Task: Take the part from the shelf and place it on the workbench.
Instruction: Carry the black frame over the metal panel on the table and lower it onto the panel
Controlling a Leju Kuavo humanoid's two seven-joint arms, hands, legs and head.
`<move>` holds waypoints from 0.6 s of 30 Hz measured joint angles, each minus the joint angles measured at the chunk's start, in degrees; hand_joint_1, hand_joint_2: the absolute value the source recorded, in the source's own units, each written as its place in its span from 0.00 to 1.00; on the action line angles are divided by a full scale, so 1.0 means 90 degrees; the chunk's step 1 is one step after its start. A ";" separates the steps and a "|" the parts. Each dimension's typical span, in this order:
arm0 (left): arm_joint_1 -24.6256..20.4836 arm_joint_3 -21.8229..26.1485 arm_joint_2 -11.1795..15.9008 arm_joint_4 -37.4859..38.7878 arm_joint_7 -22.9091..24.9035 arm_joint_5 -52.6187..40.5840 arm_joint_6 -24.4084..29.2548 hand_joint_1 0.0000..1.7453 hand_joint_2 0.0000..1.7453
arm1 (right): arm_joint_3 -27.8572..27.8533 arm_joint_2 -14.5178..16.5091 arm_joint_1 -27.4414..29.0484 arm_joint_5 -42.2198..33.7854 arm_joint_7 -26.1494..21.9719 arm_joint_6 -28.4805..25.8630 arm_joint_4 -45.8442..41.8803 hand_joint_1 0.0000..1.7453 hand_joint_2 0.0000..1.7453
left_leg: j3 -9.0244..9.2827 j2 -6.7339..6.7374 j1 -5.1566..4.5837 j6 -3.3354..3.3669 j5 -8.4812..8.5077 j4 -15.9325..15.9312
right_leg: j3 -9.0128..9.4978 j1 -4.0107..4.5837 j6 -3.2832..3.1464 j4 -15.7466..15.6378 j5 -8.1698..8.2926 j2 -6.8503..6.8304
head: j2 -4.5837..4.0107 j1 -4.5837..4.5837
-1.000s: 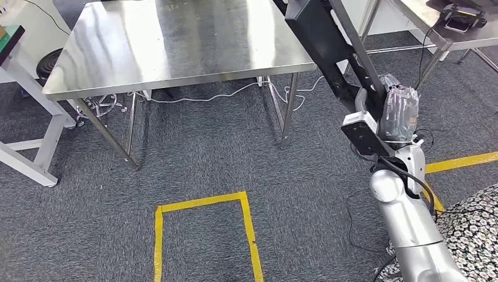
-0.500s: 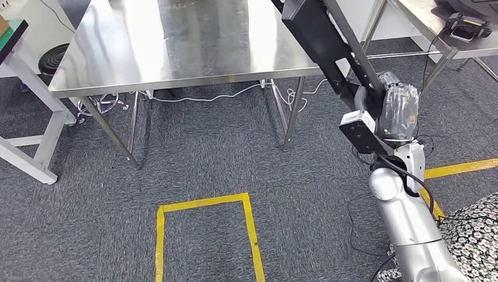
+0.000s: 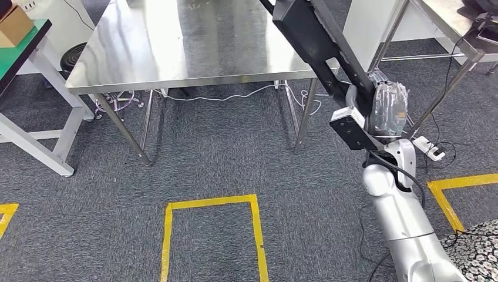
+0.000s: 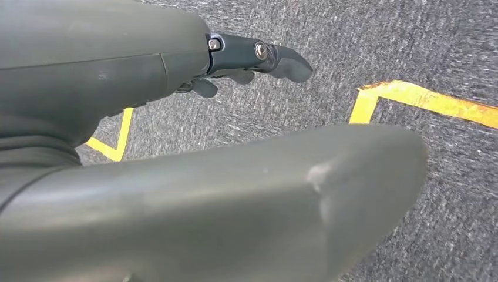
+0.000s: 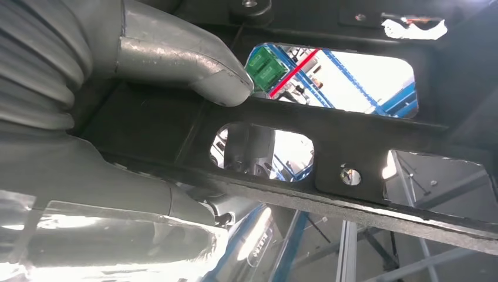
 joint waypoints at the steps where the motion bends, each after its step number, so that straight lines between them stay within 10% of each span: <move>1: -0.0003 0.0006 0.0000 0.0000 -0.0001 0.0001 0.0000 0.00 0.00 | 0.0000 0.0002 -0.0001 -0.0001 0.0001 0.0000 0.0006 1.00 1.00 | -0.0231 0.0068 0.0025 -0.0034 -0.0194 0.0451 | 0.0004 0.0013 -0.0014 0.0000 -0.0009 -0.0034 | 0.0000 -0.0014; 4: -0.0001 0.0017 -0.0001 0.0000 -0.0004 0.0006 -0.0001 0.00 0.00 | 0.0002 0.0010 0.0006 0.0000 0.0001 0.0002 0.0040 1.00 1.00 | -0.0560 0.0119 0.0055 -0.0033 -0.0226 0.0963 | 0.0021 0.0060 -0.0038 0.0001 -0.0031 -0.0135 | 0.0000 -0.0016; 7: -0.0014 0.0041 0.0017 -0.0002 -0.0004 0.0003 -0.0001 0.00 0.00 | 0.0002 0.0018 -0.0007 0.0007 0.0004 -0.0002 0.0050 1.00 1.00 | 0.0035 0.0238 -0.0021 0.0182 0.0389 -0.0259 | 0.0071 0.0109 -0.0056 -0.0011 -0.0060 -0.0215 | 0.0000 -0.0007; 12: -0.0021 0.0069 0.0052 -0.0010 -0.0005 -0.0012 0.0004 0.00 0.00 | 0.0012 0.0034 0.0013 0.0025 0.0038 -0.0014 0.0039 1.00 1.00 | 0.0375 0.0291 -0.0135 0.0383 0.0550 -0.0937 | 0.0099 0.0144 0.0039 -0.0058 -0.0091 -0.0321 | 0.0000 0.0001; 18: -0.0048 0.0071 0.0027 -0.0012 -0.0003 -0.0013 -0.0003 0.00 0.00 | 0.0016 -0.0019 0.0068 0.0019 0.0044 -0.0029 0.0040 1.00 1.00 | 0.0543 0.0151 -0.0063 0.0448 0.0682 -0.1204 | -0.0820 0.0065 0.0068 0.1695 -0.0760 0.0016 | 0.0000 0.0053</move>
